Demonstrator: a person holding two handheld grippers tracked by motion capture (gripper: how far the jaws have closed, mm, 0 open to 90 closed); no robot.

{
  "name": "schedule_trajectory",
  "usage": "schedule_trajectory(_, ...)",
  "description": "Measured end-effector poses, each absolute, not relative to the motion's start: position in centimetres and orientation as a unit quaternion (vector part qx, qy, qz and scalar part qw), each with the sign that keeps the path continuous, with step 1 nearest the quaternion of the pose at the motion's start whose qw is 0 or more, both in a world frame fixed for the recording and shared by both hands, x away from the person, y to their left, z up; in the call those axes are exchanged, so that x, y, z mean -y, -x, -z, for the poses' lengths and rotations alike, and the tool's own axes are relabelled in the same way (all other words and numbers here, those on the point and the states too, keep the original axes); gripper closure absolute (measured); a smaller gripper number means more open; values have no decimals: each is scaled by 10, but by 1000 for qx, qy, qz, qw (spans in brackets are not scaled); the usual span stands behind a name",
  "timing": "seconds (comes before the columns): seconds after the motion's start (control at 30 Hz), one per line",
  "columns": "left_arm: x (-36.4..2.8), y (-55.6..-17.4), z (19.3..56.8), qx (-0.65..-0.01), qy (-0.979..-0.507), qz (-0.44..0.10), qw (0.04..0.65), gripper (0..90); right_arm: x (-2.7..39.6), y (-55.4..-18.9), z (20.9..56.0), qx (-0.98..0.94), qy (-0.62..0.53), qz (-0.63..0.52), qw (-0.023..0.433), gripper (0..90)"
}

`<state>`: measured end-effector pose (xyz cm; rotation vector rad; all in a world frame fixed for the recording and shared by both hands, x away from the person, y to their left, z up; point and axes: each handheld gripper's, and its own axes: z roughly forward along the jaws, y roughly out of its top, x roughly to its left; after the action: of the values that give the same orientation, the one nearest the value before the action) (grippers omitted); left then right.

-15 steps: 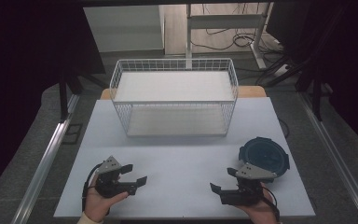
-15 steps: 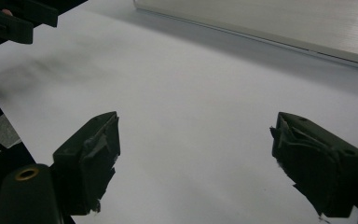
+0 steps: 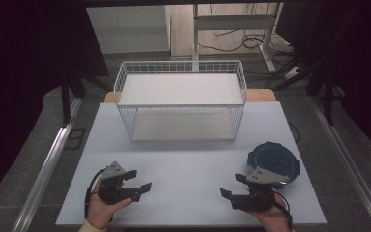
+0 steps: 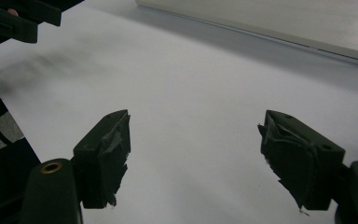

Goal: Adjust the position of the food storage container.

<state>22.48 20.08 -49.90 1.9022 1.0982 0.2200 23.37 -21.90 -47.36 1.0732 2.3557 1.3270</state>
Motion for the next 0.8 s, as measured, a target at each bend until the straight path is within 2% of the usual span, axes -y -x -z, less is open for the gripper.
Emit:
schedule_trajectory(0.23,-202,-225,499,-448,-768,-91,449,217,219,-234,471,-810,-360,-450,110,307)
schedule_trajectory(0.47,-203,-226,499,-449,-768,-90,448,217,221,-235,468,-809,-364,-449,107,323)
schedule_trajectory(0.8,-206,-226,496,-451,-765,-93,451,217,234,-237,449,-803,-371,-447,131,394)
